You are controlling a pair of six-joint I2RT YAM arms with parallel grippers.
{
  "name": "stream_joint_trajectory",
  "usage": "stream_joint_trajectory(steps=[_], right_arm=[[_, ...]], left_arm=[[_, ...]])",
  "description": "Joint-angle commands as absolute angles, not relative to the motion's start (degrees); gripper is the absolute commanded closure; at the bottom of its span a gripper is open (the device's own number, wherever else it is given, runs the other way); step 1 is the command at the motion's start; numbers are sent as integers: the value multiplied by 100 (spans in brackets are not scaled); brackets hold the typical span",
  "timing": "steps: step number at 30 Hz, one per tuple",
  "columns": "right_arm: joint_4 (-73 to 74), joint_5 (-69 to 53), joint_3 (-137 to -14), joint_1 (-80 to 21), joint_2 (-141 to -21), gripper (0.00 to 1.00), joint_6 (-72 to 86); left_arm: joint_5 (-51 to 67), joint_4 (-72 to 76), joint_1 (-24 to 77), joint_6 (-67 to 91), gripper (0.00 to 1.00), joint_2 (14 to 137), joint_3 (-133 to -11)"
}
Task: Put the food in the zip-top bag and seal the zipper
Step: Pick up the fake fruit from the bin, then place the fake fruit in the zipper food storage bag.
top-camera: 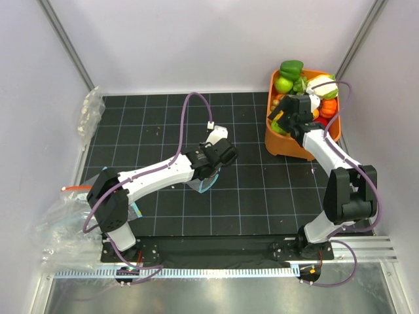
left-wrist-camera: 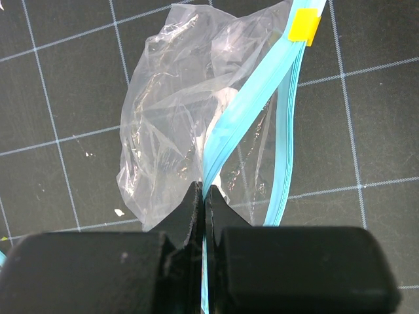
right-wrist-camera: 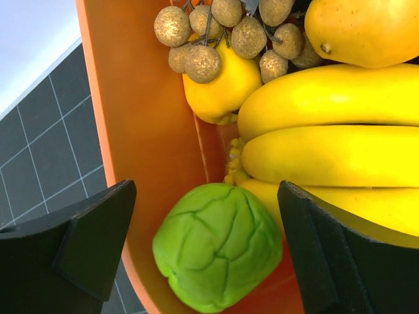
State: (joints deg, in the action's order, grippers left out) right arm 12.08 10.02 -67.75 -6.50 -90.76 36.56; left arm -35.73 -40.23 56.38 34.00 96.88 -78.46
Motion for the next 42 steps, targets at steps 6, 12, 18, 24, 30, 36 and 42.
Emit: stream_joint_trajectory(steps=[6, 12, 18, 24, 30, 36, 42], right_arm=[[773, 642, -6214, -571, -8368, 35, 4025], [940, 764, -6214, -580, -7498, 41, 4034], [519, 607, -5827, -580, -6795, 45, 3982], [177, -526, -5275, -711, -6365, 51, 3920], [-746, -791, -4158, -1703, -5959, 53, 3850], [-1660, -860, -3648, -2900, -6143, 53, 3762], [-2600, -1301, -3481, -3260, -6662, 53, 3823]], left_arm=[[-3639, -3867, 5625, 3419, 99, 9413, -7822], [-3656, -3876, 5625, 3419, 100, 9404, -7822], [-3525, -3850, 5616, 3428, 100, 9387, -7822], [-3059, -3771, 5423, 3471, 100, 9325, -7744], [-2409, -3454, 5186, 3524, 100, 9088, -7506], [-2031, -3208, 5028, 3621, 100, 8930, -7295], [-1802, -3112, 4948, 3691, 100, 8851, -7216]])
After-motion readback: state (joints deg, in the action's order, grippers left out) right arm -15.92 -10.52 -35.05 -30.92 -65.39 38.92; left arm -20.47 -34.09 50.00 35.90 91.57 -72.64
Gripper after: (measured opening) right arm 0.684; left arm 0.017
